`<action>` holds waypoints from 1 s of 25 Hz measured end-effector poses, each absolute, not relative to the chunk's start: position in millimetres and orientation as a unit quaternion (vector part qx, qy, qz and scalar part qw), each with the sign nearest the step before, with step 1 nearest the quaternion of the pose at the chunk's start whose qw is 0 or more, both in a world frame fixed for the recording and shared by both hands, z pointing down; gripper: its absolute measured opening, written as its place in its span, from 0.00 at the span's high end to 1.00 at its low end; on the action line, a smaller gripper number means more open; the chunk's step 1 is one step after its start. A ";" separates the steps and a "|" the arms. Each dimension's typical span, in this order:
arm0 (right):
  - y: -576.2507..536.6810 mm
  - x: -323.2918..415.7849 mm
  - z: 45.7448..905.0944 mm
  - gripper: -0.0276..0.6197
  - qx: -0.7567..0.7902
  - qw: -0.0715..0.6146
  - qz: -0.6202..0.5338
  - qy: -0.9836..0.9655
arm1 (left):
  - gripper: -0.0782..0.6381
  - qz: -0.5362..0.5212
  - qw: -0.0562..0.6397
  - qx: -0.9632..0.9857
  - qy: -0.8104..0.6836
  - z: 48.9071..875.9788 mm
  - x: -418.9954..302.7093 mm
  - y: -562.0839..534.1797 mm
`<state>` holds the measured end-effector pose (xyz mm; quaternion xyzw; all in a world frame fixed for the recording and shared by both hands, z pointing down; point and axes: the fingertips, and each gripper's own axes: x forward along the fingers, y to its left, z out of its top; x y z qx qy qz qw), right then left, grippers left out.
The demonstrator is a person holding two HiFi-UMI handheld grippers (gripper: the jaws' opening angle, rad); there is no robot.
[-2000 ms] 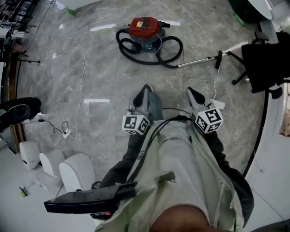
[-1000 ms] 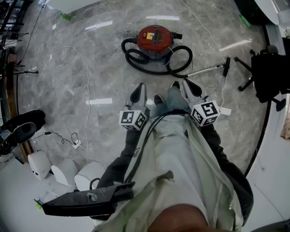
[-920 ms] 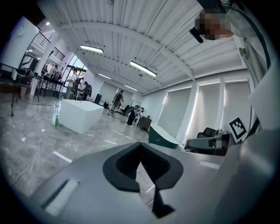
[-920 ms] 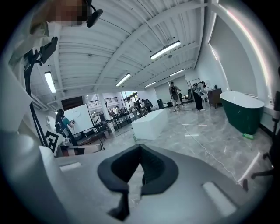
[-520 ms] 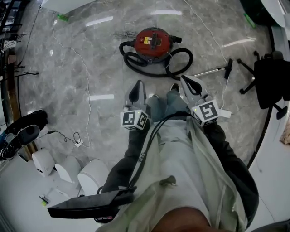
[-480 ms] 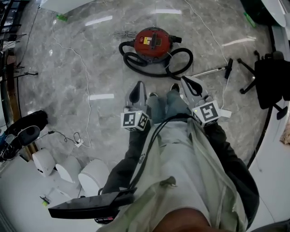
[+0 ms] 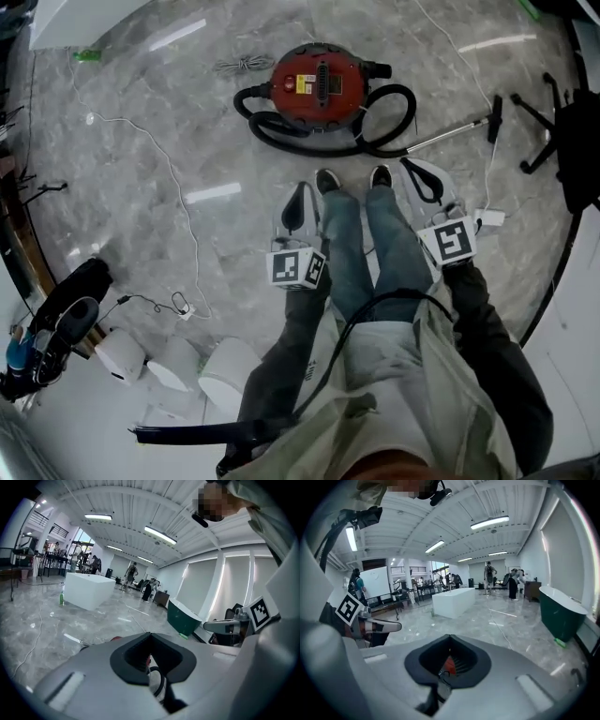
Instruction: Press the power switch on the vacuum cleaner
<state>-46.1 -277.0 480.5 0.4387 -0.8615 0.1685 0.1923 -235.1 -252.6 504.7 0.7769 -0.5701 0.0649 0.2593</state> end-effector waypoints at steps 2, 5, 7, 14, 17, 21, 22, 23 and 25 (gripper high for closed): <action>-290.3 -51.5 518.4 0.95 0.456 0.189 0.182 -0.850 | 0.88 0.076 0.259 0.780 -0.564 543.5 -244.1 -269.2; -292.9 -57.2 569.5 0.95 0.478 0.186 0.207 -0.833 | 0.88 0.091 0.266 0.781 -0.558 598.4 -253.1 -280.4; -286.4 -59.8 600.2 0.95 0.482 0.199 0.209 -0.827 | 0.88 0.094 0.273 0.778 -0.557 630.5 -258.0 -286.4; -250.6 -78.9 680.2 0.95 0.463 0.229 0.260 -0.816 | 0.88 0.123 0.251 0.791 -0.544 706.1 -281.0 -329.1; -243.4 -73.3 693.9 0.95 0.462 0.235 0.274 -0.811 | 0.88 0.142 0.233 0.800 -0.534 727.5 -285.7 -360.4; -237.5 -57.7 697.5 0.95 0.465 0.254 0.275 -0.802 | 0.88 0.170 0.222 0.815 -0.507 740.7 -281.8 -404.1; -240.6 -55.3 697.9 0.95 0.466 0.258 0.271 -0.802 | 0.88 0.172 0.217 0.818 -0.505 740.6 -281.2 -413.7; -246.8 -54.2 698.1 0.95 0.469 0.260 0.264 -0.802 | 0.88 0.170 0.213 0.819 -0.505 740.0 -280.5 -421.6; -267.8 -56.4 696.7 0.95 0.476 0.259 0.238 -0.806 | 0.88 0.168 0.208 0.818 -0.510 740.0 -278.0 -432.2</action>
